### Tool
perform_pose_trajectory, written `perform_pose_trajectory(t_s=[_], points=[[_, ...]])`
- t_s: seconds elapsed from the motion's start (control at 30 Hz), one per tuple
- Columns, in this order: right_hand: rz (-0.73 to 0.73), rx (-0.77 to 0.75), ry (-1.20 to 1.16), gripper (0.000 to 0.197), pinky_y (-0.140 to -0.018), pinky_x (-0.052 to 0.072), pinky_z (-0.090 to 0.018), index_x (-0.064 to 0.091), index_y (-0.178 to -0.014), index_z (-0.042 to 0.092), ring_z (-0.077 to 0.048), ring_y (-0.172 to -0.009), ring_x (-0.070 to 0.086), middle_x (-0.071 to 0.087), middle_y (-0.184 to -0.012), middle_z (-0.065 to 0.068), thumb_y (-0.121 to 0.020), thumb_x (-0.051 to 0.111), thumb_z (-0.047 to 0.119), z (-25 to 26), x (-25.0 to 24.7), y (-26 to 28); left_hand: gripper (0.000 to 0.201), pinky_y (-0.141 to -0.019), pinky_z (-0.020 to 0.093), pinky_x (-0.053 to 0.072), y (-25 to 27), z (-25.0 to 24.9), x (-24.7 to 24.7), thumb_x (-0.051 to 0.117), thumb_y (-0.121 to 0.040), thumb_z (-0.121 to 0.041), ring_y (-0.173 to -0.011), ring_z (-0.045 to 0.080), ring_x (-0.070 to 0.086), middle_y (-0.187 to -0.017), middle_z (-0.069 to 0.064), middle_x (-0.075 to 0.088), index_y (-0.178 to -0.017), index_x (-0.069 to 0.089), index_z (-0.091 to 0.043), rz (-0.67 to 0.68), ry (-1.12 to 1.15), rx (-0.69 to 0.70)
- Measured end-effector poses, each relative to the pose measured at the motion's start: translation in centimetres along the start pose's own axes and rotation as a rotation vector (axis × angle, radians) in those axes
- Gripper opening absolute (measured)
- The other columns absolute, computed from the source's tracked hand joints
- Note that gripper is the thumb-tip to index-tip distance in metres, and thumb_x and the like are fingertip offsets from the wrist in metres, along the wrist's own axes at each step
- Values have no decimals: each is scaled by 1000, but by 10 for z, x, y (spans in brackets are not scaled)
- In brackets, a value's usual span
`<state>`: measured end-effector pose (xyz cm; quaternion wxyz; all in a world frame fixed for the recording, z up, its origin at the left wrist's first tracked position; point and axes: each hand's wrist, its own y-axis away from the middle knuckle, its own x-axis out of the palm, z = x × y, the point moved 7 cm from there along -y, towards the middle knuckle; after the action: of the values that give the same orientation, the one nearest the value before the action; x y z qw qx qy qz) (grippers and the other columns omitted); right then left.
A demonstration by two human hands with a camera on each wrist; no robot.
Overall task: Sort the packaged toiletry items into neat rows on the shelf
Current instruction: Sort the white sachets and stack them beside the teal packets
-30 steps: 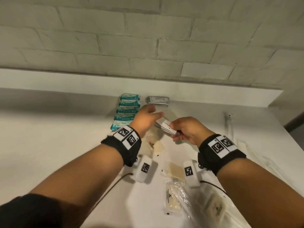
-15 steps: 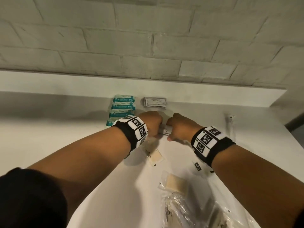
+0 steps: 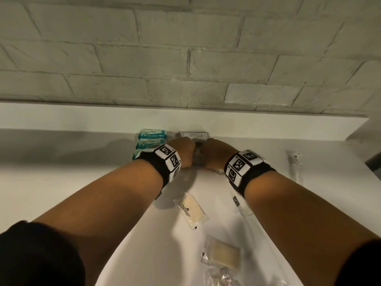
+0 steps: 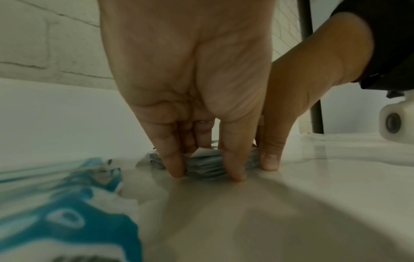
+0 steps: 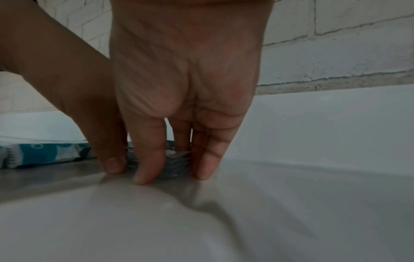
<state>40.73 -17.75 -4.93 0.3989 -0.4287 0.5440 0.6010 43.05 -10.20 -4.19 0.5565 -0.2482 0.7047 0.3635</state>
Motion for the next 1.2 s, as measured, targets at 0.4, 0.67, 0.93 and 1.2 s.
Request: perform_pose_trajectory(t_s=[0.4,0.67,0.93,1.2], points=[[-33,23,-75,42,-80,51,-30,63,-114,9,-27,-100,63,63,-115,-9,-76,73,25,-6,2,-2,31,-79,36,57,3,4,2,70,-78,-25,-88,27,67,-101,11,68,-104,68,-8,-9,38,-10],[-220,301,-785,21,-85,57,-43,61,-105,7,-30,-93,69,69,-98,-14,-88,63,21,-73,-16,9,46,-89,32,44,12,46,-57,67,-85,-40,-111,26,57,-119,7,62,-120,57,-13,-234,166,-193],[-99,333,-464,30,-94,49,-36,61,-119,4,-29,-114,59,63,-123,-11,-97,46,18,-62,-14,-25,49,-76,30,41,-33,49,-27,74,-79,-26,-108,29,59,-120,14,61,-119,56,-5,-46,115,-231],[-120,343,-507,29,-92,46,-35,60,-119,3,-30,-113,60,64,-121,-11,-97,42,12,-60,-11,-41,43,-86,32,44,-49,58,-18,70,-82,-17,-112,32,58,-123,16,60,-120,57,-1,-57,140,-259]])
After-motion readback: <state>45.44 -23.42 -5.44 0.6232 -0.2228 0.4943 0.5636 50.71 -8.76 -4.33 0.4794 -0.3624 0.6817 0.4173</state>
